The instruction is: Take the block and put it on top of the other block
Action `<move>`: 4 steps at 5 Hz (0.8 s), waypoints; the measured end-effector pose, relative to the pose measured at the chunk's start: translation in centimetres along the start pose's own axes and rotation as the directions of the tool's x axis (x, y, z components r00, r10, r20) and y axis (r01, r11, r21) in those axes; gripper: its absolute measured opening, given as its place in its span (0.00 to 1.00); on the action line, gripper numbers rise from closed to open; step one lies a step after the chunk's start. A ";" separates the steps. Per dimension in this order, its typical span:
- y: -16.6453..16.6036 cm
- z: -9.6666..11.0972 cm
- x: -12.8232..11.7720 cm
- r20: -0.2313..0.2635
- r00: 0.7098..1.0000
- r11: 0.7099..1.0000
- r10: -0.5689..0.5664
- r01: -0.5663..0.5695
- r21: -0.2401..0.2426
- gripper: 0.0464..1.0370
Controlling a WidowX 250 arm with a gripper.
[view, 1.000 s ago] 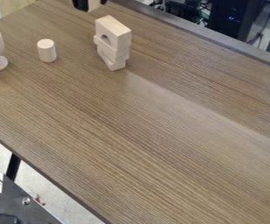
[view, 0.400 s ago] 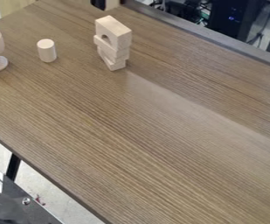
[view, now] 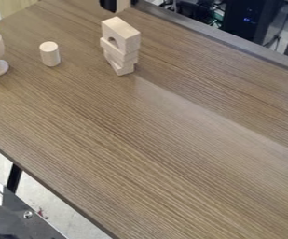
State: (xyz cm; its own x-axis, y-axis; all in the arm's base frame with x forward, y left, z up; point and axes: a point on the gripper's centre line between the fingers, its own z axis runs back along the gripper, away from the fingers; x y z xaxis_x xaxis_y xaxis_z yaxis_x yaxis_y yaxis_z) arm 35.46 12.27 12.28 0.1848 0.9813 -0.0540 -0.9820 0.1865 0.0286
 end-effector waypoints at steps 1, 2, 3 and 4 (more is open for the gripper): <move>-0.4 -1.1 -0.3 -0.006 1.000 1.000 -0.009 0.009 0.020 0.57; -0.7 -1.7 -0.4 0.005 1.000 0.999 -0.012 0.012 0.031 0.57; -0.8 -1.7 -0.3 0.017 1.000 1.000 -0.006 0.005 0.023 0.64; -0.7 -1.7 -0.3 0.014 1.000 0.999 -0.006 0.006 0.032 0.93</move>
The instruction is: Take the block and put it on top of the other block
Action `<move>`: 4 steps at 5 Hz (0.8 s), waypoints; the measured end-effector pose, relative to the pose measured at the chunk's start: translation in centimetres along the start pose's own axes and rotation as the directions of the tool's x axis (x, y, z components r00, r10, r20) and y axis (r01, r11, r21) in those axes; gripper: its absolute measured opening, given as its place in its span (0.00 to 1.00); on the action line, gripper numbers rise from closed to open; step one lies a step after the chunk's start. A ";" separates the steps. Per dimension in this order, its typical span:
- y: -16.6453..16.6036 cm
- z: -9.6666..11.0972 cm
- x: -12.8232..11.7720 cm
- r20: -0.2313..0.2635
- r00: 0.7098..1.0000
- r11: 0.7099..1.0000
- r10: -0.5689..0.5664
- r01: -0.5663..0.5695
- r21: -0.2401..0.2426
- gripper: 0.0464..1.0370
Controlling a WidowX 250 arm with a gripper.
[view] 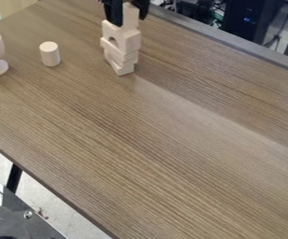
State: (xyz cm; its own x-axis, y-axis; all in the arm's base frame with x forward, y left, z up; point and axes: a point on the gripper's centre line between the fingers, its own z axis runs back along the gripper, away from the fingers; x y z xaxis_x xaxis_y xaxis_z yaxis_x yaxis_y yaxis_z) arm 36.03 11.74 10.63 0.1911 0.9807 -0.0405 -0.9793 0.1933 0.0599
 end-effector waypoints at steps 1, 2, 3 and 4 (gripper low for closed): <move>0.1 0.0 -0.1 -0.004 1.000 1.000 -0.003 0.003 0.007 0.97; 0.2 0.0 -0.1 -0.008 1.000 1.000 -0.007 0.008 0.011 0.96; 0.7 2.2 -0.4 -0.004 1.000 0.999 -0.025 0.025 -0.024 0.96; 1.8 6.2 -0.3 0.100 0.993 0.994 -0.063 0.071 -0.077 0.96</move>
